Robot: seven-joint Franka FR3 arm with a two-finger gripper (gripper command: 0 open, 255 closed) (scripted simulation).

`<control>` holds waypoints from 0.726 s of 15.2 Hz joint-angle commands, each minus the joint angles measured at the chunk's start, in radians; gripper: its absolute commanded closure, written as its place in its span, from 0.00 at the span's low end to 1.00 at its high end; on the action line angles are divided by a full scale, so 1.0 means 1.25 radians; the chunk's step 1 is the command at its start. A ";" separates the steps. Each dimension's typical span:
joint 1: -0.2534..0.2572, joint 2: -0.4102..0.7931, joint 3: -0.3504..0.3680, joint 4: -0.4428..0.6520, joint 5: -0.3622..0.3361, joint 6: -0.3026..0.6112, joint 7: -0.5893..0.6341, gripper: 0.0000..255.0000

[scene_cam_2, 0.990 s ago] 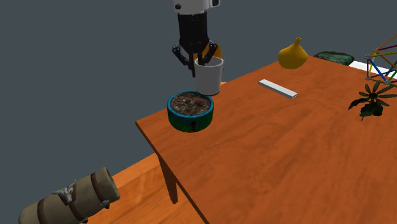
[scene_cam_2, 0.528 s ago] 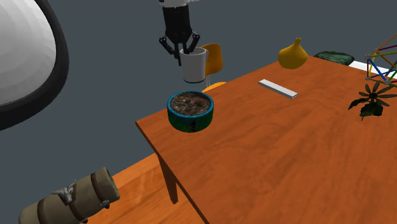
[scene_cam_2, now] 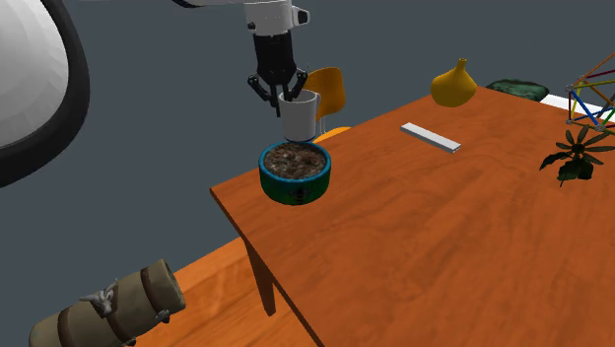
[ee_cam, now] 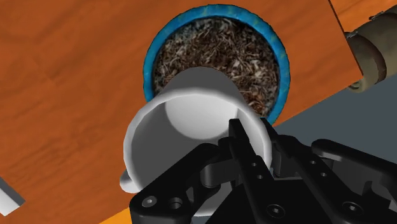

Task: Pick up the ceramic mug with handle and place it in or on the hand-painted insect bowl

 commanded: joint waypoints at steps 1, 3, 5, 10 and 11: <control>0.004 -0.007 0.000 -0.035 -0.001 0.029 0.000 1.00; 0.007 -0.009 0.000 -0.061 -0.001 0.052 -0.001 1.00; 0.009 -0.009 0.000 -0.083 0.000 0.074 -0.001 1.00; 0.013 -0.008 0.001 -0.120 0.000 0.111 -0.001 1.00; 0.013 -0.007 0.001 -0.119 0.001 0.111 -0.001 1.00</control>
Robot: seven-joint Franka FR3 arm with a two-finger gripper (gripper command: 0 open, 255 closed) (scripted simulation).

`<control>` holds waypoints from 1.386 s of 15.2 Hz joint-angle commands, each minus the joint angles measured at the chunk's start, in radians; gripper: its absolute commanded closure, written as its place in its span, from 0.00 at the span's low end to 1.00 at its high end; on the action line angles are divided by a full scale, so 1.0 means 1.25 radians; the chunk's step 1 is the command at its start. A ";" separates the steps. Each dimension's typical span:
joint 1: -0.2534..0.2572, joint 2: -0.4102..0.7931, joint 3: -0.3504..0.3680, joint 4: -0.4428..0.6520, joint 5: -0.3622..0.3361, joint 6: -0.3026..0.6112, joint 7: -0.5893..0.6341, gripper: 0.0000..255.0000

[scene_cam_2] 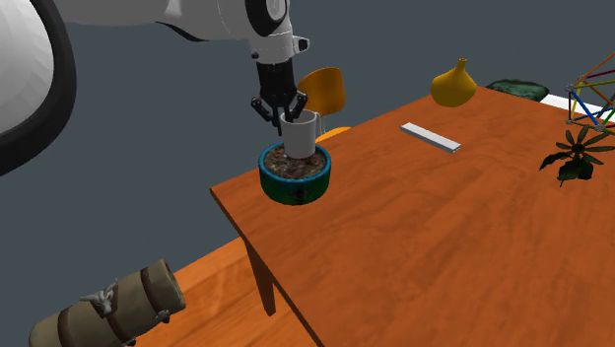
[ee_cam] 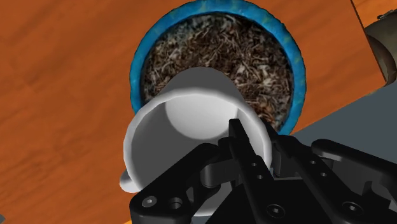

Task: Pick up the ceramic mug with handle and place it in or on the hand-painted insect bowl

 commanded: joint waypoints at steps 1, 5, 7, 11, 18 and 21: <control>0.000 0.000 0.000 -0.002 0.000 0.003 0.000 1.00; 0.000 0.000 0.000 -0.002 0.000 0.003 0.000 1.00; 0.000 0.000 0.000 -0.002 0.000 0.003 0.000 0.00; 0.000 0.000 0.000 -0.002 0.000 0.003 0.000 0.00; -0.007 0.002 -0.001 0.104 -0.002 -0.100 0.005 0.00; -0.008 0.002 -0.001 0.104 -0.001 -0.100 0.005 0.00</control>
